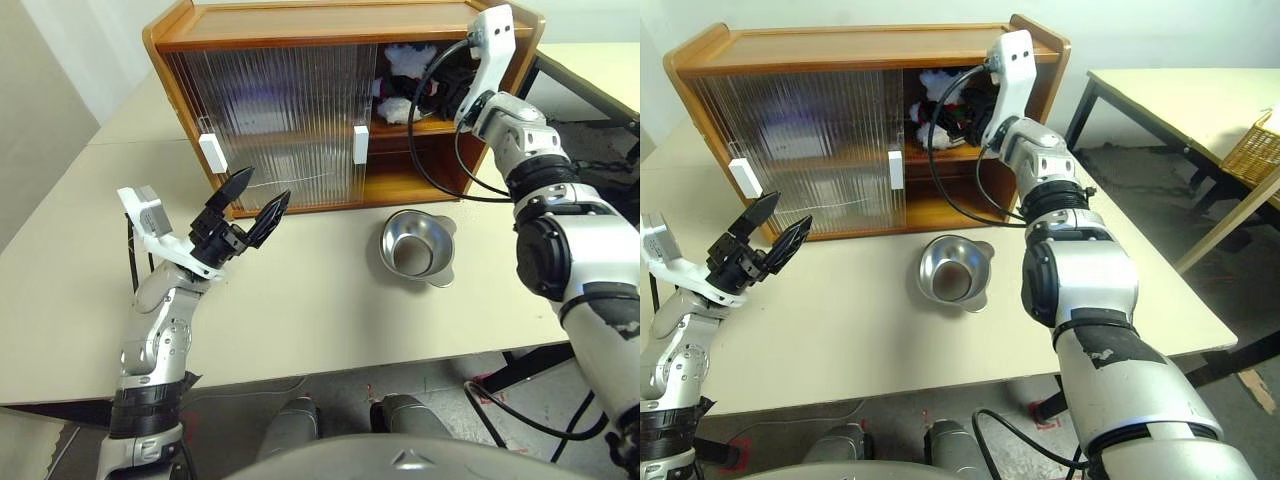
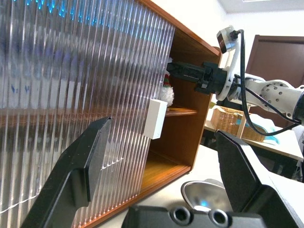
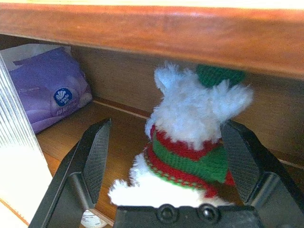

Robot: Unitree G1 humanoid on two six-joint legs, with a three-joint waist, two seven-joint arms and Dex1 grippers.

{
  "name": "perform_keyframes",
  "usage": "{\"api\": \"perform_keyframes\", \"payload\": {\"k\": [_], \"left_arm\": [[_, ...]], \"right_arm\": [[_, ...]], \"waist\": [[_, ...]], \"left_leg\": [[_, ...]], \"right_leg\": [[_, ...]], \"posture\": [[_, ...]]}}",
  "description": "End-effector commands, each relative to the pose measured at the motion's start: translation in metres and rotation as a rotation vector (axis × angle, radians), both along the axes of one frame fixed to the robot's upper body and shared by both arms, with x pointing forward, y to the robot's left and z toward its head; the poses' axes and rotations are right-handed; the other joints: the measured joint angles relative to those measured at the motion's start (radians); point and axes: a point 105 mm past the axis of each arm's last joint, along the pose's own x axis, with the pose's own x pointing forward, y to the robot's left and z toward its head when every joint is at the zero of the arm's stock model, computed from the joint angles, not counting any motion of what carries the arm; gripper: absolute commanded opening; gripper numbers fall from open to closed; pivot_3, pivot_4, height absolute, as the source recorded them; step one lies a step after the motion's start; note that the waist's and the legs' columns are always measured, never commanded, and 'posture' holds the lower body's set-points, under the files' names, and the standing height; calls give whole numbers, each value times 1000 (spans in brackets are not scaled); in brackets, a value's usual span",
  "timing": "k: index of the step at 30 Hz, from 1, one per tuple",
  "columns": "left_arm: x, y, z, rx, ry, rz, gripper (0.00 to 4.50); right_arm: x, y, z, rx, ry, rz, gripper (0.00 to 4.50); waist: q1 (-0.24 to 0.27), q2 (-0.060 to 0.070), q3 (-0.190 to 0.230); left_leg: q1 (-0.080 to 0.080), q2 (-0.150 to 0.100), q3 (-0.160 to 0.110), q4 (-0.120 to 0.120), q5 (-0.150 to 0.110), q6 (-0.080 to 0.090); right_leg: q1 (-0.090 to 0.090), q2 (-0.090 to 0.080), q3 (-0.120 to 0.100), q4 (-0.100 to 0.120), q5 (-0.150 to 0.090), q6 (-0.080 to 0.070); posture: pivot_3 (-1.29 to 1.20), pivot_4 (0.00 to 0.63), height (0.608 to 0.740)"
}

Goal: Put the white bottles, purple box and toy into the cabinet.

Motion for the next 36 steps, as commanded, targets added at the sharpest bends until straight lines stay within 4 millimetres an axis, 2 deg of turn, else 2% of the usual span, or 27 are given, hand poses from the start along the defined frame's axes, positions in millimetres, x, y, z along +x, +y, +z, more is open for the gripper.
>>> {"api": "perform_keyframes", "payload": {"k": [1, 5, 8, 13, 19, 29, 36], "left_arm": [[2, -2, -1, 11, 6, -10, 4500], [3, -2, -1, 10, 5, -14, 4500], [3, -3, -2, 8, 7, -19, 4500], [4, -5, -2, 7, 8, -31, 4500], [5, -7, -3, 11, 15, -54, 4500], [3, -7, -5, 15, 25, -65, 4500], [2, -6, -6, 18, 28, -63, 4500]], "right_arm": [[-1, -4, 6, 5, -20, 2, 4470], [-3, -9, 7, 8, -26, 5, 4470], [-8, -20, 0, 6, -26, 11, 4470], [-25, -38, -16, 12, 6, 22, 4470], [-54, -55, -36, 72, 79, 23, 4470], [-99, -73, -87, 302, 377, 6, 4470], [-124, -74, -111, 437, 595, 44, 4470]], "waist": [[0, 0, 0], [-1, 0, 0], [-1, 0, 0], [-1, 0, 0], [-11, 0, 0], [-24, -2, 3], [-24, -1, 4]], "left_leg": [[0, 0, 0, 0, 0, 0], [0, 0, 0, 0, 0, 0], [0, 0, 0, 0, 0, 0], [0, 0, 2, 2, 0, 1], [1, 1, 2, 5, 1, 1], [11, 1, 2, 9, 0, 0], [11, 1, 1, 7, -4, -8]], "right_leg": [[0, 0, 0, 0, 0, 0], [0, 0, 0, 0, 0, 0], [0, 0, 0, 0, 0, 0], [1, 0, 0, 0, 1, 0], [3, 2, 1, 1, 2, 3], [14, 3, 3, 0, -2, 14], [14, 4, 3, 0, -3, 15]], "posture": [[-48, 24, 740], [-51, 23, 740], [-51, 23, 740], [-77, 21, 740], [-101, 31, 740], [-100, 42, 740], [-99, 43, 740]]}}
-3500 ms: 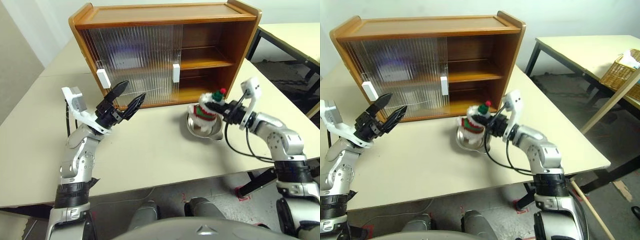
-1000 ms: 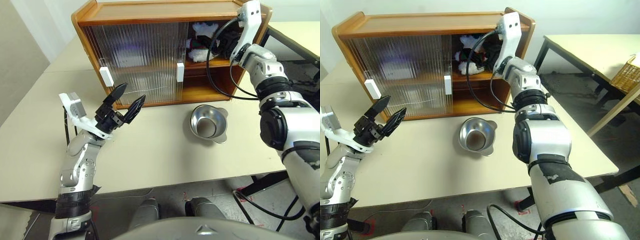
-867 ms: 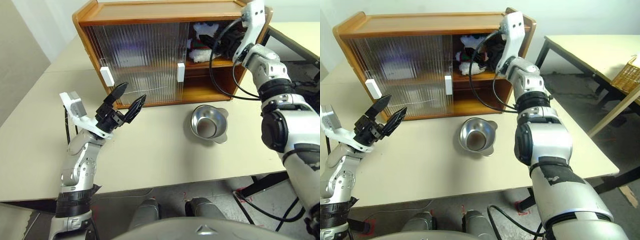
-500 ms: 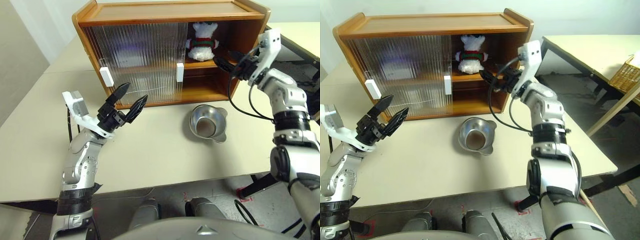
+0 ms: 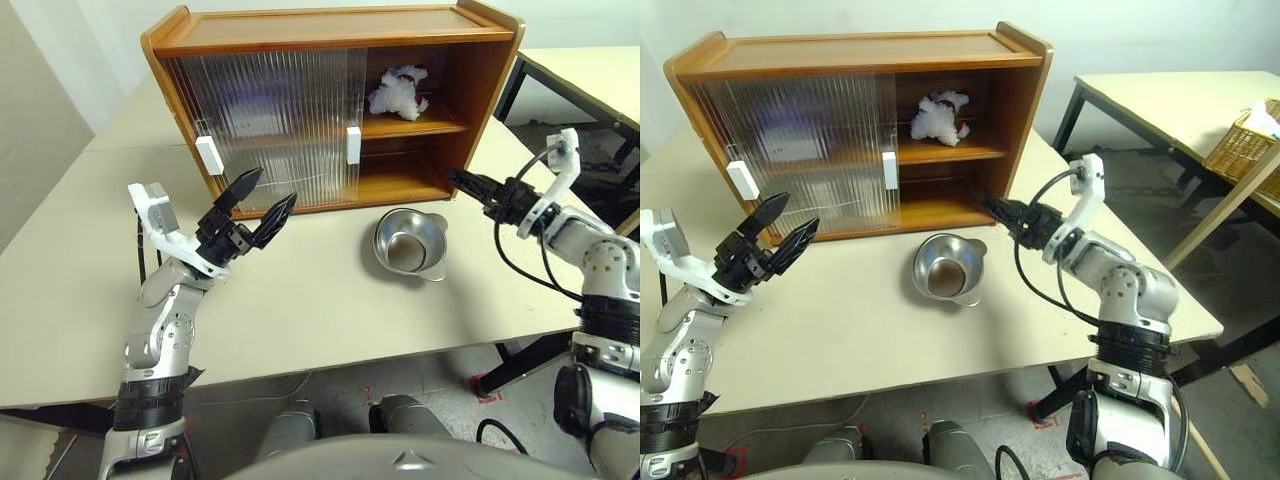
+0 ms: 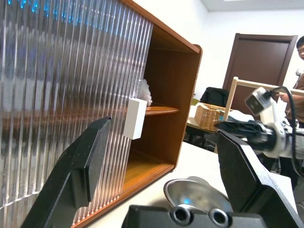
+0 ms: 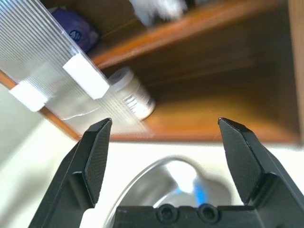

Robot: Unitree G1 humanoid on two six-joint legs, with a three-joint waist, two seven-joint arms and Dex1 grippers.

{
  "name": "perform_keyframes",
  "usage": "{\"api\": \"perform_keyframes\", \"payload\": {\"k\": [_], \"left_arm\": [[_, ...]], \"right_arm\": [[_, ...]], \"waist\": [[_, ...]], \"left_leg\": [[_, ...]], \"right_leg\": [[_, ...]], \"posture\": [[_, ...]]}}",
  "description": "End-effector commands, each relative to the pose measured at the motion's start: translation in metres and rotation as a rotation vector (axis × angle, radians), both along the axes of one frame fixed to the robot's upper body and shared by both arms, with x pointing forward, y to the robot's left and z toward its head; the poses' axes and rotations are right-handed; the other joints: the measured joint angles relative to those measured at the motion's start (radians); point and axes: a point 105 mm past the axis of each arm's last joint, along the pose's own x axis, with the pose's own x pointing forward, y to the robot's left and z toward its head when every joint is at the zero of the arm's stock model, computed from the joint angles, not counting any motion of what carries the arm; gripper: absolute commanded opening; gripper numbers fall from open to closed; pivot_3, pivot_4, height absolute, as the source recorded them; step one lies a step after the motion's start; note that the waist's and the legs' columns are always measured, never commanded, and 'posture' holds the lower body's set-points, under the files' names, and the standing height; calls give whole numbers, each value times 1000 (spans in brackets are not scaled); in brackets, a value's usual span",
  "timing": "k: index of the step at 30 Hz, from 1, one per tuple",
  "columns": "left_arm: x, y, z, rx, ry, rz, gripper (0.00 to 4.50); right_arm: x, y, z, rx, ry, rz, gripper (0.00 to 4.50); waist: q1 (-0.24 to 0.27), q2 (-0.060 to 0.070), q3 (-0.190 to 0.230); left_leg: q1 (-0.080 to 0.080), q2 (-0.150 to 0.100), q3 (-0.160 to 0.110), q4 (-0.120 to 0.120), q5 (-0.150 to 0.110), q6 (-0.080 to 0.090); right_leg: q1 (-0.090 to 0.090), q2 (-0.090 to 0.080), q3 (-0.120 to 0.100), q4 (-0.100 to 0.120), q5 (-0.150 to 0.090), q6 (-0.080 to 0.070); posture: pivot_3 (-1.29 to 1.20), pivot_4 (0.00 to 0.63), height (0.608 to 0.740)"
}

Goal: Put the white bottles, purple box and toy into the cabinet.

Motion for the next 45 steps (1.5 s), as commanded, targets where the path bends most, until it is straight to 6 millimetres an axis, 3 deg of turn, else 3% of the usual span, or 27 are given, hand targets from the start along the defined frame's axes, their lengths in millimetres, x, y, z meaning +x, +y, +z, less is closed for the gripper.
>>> {"api": "perform_keyframes", "payload": {"k": [1, 8, 21, 24, 31, 45], "left_arm": [[-1, 0, -2, 14, 13, -7, 4500], [-1, 1, -2, 16, 15, -7, 4500], [-1, 2, -2, 21, 18, -5, 4500], [0, 1, -1, 21, 16, -11, 4500], [1, 0, -1, 22, 15, -16, 4500], [1, 2, 2, 37, 13, -13, 4500]], "right_arm": [[-12, 5, -6, 52, 86, 39, 4470], [-36, -1, -35, 147, 312, 47, 4470], [-57, -13, -48, 211, 401, 35, 4470], [-71, -16, -59, 232, 469, 53, 4470], [-90, -11, -72, 302, 570, 114, 4470], [-101, 13, -88, 408, 662, 223, 4470]], "waist": [[0, 0, 0], [1, 0, 1], [2, -1, 2], [2, -2, 2], [1, -2, 2], [1, -2, 2]], "left_leg": [[0, 0, 0, 0, 0, 0], [-1, 0, -1, -2, 1, 4], [-2, 0, -1, -10, -1, 6], [-1, 0, -1, -12, -1, 6], [-1, 0, -1, -13, -1, 6], [0, 0, -2, -14, -1, 7]], "right_leg": [[0, 0, 0, 0, -1, 0], [-1, 1, 1, 0, -6, 2], [-5, 1, 1, -1, -12, 1], [-4, 2, 1, -1, -14, 2], [-4, 3, 2, -1, -16, 2], [-4, 4, 2, -1, -16, 2]], "posture": [[-101, 43, 740], [-102, 47, 740], [-105, 49, 740], [-114, 47, 740], [-117, 48, 740], [-105, 48, 740]]}}
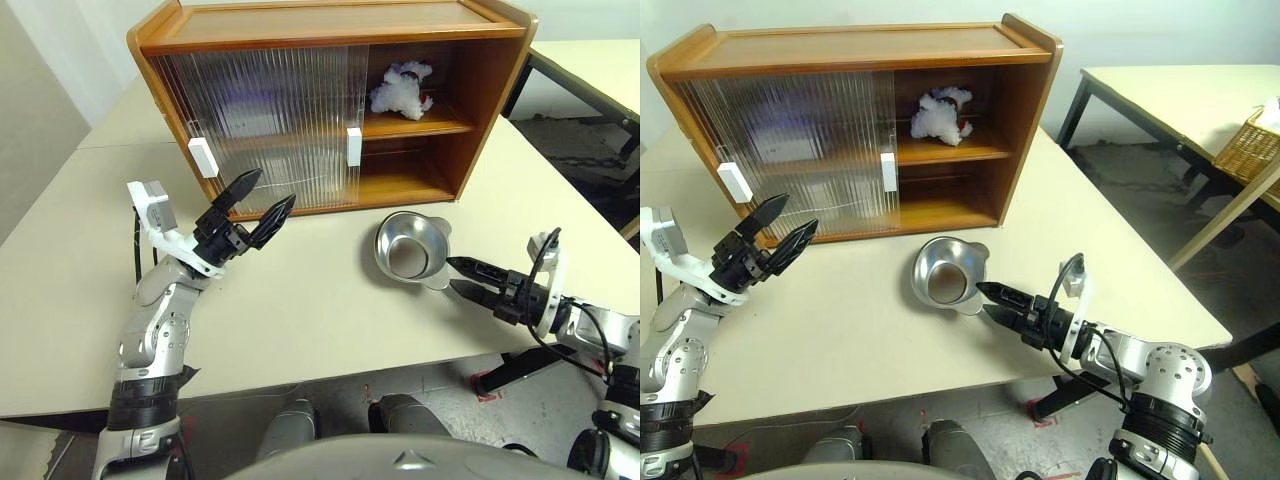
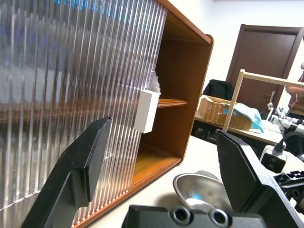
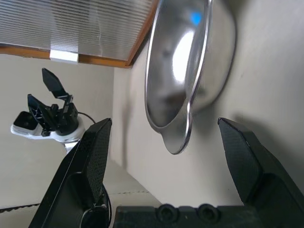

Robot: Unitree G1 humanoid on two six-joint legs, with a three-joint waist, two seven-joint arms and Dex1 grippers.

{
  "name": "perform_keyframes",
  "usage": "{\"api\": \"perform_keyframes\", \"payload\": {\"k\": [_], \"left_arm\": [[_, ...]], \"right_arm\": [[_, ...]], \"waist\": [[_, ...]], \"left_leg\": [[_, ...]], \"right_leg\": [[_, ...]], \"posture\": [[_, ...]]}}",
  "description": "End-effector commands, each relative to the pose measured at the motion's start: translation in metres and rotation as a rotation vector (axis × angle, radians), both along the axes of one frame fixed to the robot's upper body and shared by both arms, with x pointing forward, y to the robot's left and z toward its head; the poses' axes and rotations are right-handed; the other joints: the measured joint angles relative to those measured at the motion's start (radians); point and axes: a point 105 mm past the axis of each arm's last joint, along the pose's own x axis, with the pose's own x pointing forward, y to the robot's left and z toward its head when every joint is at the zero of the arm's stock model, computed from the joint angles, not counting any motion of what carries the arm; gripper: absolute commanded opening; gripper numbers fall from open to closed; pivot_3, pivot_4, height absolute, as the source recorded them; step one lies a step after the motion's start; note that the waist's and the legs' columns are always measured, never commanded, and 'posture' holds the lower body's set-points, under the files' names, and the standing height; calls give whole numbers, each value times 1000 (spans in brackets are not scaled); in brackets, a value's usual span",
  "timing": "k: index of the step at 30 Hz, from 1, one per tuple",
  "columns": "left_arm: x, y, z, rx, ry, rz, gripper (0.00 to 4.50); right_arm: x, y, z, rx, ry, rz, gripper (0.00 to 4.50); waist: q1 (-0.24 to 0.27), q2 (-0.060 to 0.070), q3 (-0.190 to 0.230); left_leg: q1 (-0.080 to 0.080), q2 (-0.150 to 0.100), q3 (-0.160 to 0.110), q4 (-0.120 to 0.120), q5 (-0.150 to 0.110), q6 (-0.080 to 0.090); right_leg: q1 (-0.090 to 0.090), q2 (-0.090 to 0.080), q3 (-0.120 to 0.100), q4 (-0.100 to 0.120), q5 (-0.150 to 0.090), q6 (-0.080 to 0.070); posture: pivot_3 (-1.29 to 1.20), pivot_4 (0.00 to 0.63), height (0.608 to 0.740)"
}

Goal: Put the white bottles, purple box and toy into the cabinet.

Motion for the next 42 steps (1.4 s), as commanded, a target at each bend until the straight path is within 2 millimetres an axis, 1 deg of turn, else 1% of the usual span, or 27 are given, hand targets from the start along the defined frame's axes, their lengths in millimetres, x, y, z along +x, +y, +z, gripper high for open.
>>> {"api": "perform_keyframes", "payload": {"k": [1, 12, 14, 15, 18, 23, 26, 27, 30, 34, 42], "left_arm": [[0, 0, 2, 9, -1, -6, 4500], [0, 2, 3, 18, -1, 1, 4500], [0, 2, 3, 19, -2, 0, 4500], [0, 2, 3, 20, -3, 0, 4500], [0, 2, 3, 20, -4, -1, 4500], [0, 2, 4, 20, -5, -2, 4500], [0, 1, 4, 21, -6, -5, 4500], [0, 1, 4, 21, -6, -6, 4500], [1, 1, 4, 23, -6, -9, 4500], [1, 0, 4, 25, -9, -13, 4500], [3, -2, 4, 25, -12, -20, 4500]], "right_arm": [[-7, 9, -4, 22, 39, 49, 4470], [-5, 15, -10, 34, 62, 59, 4470], [-4, 15, -10, 34, 62, 58, 4383], [-4, 15, -10, 33, 61, 56, 4214], [-2, 15, -10, 32, 59, 51, 3409], [-2, 15, -10, 31, 57, 51, 1409], [-2, 15, -10, 30, 54, 48, 302], [-1, 15, -10, 30, 53, 47, 17], [0, 15, -10, 31, 47, 42, 17], [5, 14, -4, 54, 17, 31, 17], [23, 13, 22, 173, -60, -1, 17]], "waist": [[0, 0, 0], [1, 0, 0], [1, 0, 0], [1, 0, 0], [1, 0, 0], [1, 0, 0], [1, 0, 0], [1, 0, 0], [2, -1, -1], [2, -1, -1], [0, 0, -1]], "left_leg": [[0, 0, 0, 0, 0, 0], [0, 0, 0, 0, 0, 0], [0, 0, 0, 0, 0, 0], [0, 0, 0, 0, 0, 0], [0, 0, 0, 0, 0, 0], [0, 0, 0, 0, 0, 0], [0, 0, 0, 0, 0, 0], [0, 0, 0, 0, 0, 0], [2, 0, -1, 0, 0, 0], [3, 0, -1, 0, 0, 0], [4, 0, 0, 0, 0, 1]], "right_leg": [[0, 0, 0, 0, 0, 0], [0, 0, 0, 0, 0, 0], [0, 0, 0, 0, 0, 0], [0, 0, 0, 0, 0, 0], [0, 0, 0, 0, 0, 0], [0, 0, 0, 0, 0, 0], [0, 0, 0, 0, 0, 0], [0, 0, 0, 0, 0, 0], [2, 1, 0, 0, 0, 0], [3, 0, 0, 0, 0, 0], [4, 1, 0, 1, 1, 0]], "posture": [[-105, 48, 740], [-98, 48, 740], [-98, 48, 740], [-98, 46, 740], [-98, 46, 740], [-99, 42, 740], [-100, 40, 740], [-100, 40, 740], [-103, 35, 740], [-104, 31, 740], [-109, 19, 740]]}}
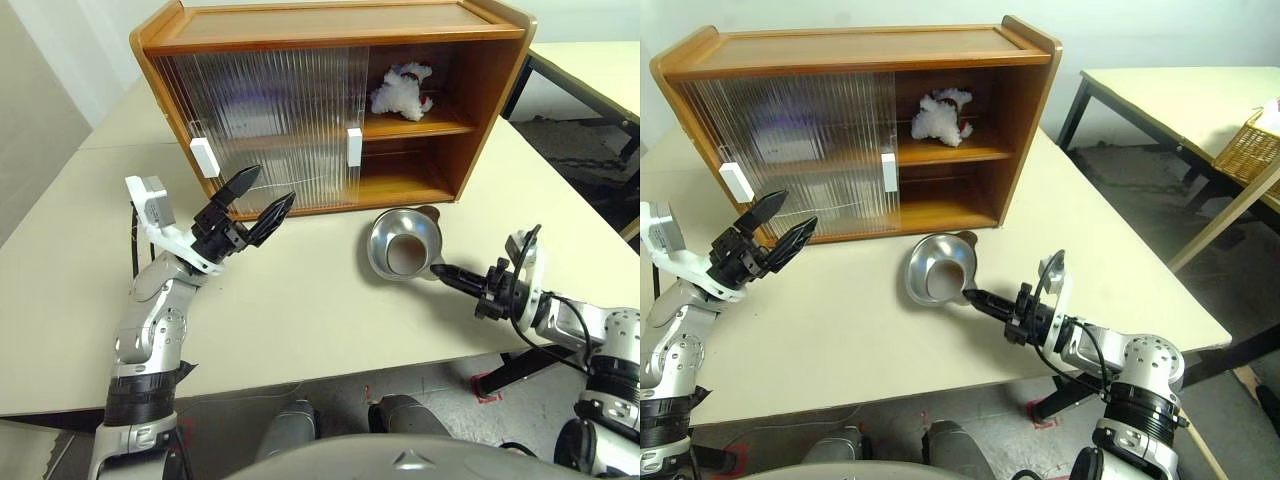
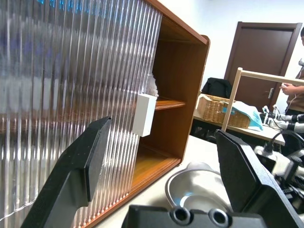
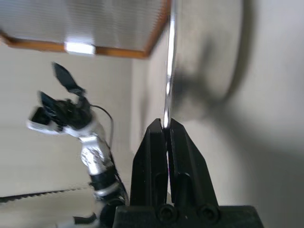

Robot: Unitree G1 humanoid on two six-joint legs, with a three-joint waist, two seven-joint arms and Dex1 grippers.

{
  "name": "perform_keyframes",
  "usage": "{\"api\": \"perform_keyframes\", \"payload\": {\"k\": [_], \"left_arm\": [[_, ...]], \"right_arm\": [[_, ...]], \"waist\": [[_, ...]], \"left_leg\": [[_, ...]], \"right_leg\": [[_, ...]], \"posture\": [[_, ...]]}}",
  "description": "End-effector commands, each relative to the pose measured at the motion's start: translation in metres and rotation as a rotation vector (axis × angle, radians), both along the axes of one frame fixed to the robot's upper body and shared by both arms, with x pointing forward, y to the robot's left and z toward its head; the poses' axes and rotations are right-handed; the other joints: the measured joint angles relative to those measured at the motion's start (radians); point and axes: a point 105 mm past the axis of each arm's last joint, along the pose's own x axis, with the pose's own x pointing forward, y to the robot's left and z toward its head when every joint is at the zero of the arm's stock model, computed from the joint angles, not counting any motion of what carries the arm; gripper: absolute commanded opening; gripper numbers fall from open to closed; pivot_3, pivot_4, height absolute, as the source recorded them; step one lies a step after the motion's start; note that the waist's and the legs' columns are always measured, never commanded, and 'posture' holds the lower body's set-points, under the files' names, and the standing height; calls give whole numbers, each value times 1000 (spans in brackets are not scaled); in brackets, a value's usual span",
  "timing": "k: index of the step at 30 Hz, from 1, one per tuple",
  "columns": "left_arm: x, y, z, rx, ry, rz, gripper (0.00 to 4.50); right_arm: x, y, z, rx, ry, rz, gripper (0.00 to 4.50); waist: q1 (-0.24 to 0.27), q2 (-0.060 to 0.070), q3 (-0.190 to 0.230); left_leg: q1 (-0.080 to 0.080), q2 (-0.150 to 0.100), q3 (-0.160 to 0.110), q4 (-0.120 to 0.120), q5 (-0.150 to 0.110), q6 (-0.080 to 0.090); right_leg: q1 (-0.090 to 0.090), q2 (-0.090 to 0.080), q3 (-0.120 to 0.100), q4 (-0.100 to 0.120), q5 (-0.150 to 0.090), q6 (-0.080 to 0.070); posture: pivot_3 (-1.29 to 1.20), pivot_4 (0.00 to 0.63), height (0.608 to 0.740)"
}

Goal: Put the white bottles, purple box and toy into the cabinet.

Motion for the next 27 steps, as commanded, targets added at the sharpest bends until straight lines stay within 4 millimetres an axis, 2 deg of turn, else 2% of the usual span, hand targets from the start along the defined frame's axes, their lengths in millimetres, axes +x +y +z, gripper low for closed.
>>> {"api": "perform_keyframes", "payload": {"k": [1, 8, 15, 21, 24, 27], "left_arm": [[2, -2, -1, 10, 4, -8, 4500], [3, -1, 0, 11, -1, -5, 4500], [2, -1, 1, 21, -6, -3, 4500], [0, 1, 4, 28, -11, 6, 4500], [-3, 4, 5, 33, -11, 18, 4500], [-5, 5, 5, 36, -10, 27, 4500]], "right_arm": [[6, 1, 14, 70, -40, -5, 17], [26, 4, 33, 128, -91, -42, 17], [59, 9, 42, 181, -90, -117, 17], [81, 13, 44, 215, -78, -175, 17], [101, 17, 41, 243, -54, -242, 17], [112, 22, 39, 265, -39, -276, 17]], "waist": [[0, 0, 0], [0, 0, 0], [-1, 1, -1], [0, 1, -1], [-1, 1, -1], [0, 2, -1]], "left_leg": [[0, 0, 0, 0, 0, 0], [1, 0, 0, 0, 1, 2], [2, 0, 0, 1, 3, 5], [3, 0, 0, 1, 4, 6], [3, 0, 0, 1, 4, 7], [3, 0, 0, 1, 4, 7]], "right_leg": [[0, 0, 0, 0, 0, 0], [1, 1, -1, 0, 4, 5], [1, 1, -1, 0, 6, 2], [1, 1, -1, 0, 8, 0], [1, 1, -1, 1, 8, -1], [0, 1, -2, 1, 9, -2]], "posture": [[-108, 18, 740], [-103, 17, 740], [-89, 14, 740], [-73, 16, 740], [-67, 18, 740], [-57, 20, 740]]}}
